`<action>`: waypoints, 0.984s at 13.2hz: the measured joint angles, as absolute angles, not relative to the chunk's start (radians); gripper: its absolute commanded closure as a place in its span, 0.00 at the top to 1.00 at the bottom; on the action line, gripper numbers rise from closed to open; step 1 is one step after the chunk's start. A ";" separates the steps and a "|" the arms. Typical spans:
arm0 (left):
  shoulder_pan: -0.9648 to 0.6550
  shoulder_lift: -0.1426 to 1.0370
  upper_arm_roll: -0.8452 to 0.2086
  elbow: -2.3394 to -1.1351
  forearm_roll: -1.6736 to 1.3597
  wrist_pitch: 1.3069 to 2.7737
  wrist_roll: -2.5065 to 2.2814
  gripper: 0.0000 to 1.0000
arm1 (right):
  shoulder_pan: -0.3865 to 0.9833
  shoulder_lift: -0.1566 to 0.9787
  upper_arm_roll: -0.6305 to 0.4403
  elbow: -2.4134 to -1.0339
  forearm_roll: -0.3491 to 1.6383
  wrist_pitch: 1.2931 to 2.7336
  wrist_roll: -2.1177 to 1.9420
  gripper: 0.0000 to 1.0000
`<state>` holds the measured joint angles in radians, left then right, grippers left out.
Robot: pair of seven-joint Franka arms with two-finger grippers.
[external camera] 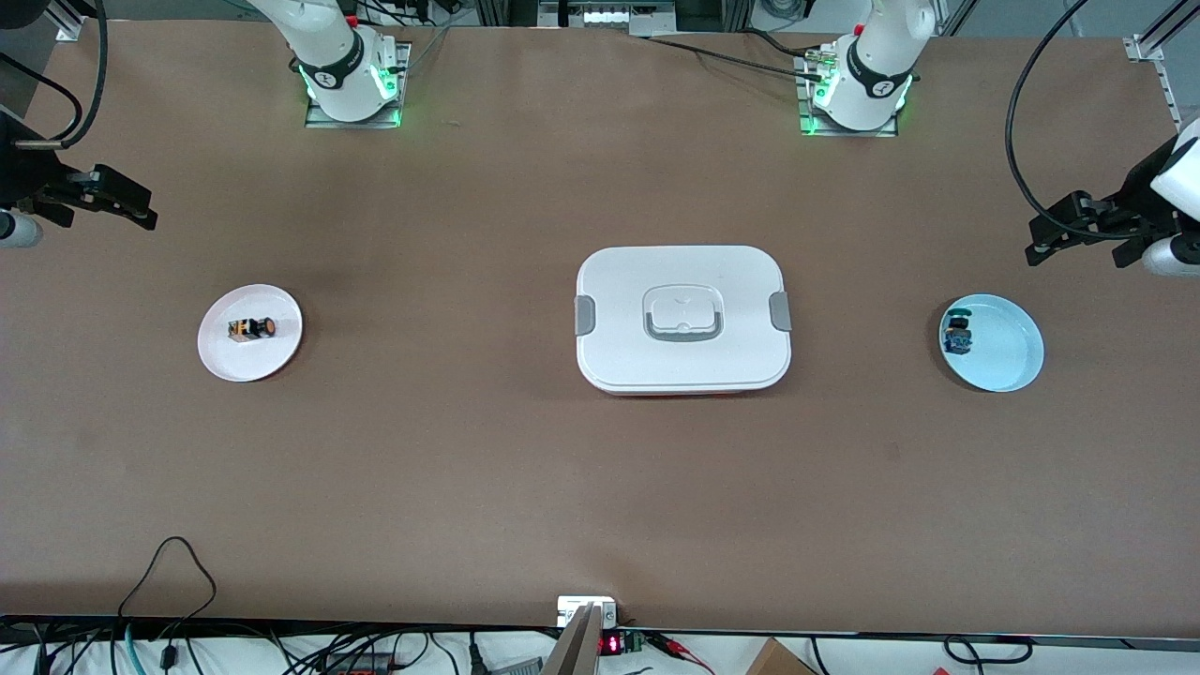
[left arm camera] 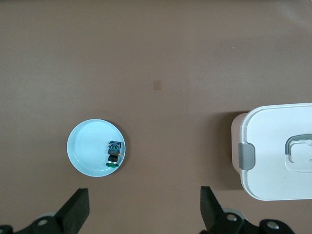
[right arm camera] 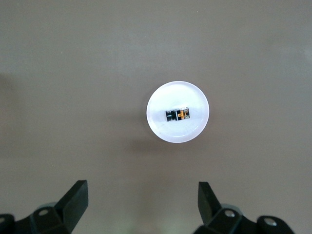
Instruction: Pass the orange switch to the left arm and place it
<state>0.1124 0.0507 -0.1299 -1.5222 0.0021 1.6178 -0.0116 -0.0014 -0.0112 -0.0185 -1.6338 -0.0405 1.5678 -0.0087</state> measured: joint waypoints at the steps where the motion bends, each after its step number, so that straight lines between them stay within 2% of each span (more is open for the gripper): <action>1: 0.113 0.051 -0.130 -1.522 0.002 1.618 -0.012 1.00 | -0.001 -0.011 -0.018 -1.634 -0.041 1.567 -0.009 1.00; 7: 0.113 0.051 -0.130 -1.522 0.002 1.618 -0.012 1.00 | 0.000 -0.004 -0.018 -1.634 -0.040 1.564 -0.009 1.00; 13: 0.113 0.051 -0.130 -1.522 0.002 1.618 -0.012 1.00 | -0.002 0.086 -0.018 -1.634 -0.041 1.563 -0.009 1.00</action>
<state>0.1127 0.0507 -0.1298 -1.5222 0.0021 1.6178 -0.0116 -0.0023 0.0858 -0.0180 -1.6338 -0.0413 1.5625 -0.0090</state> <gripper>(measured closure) 0.000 0.000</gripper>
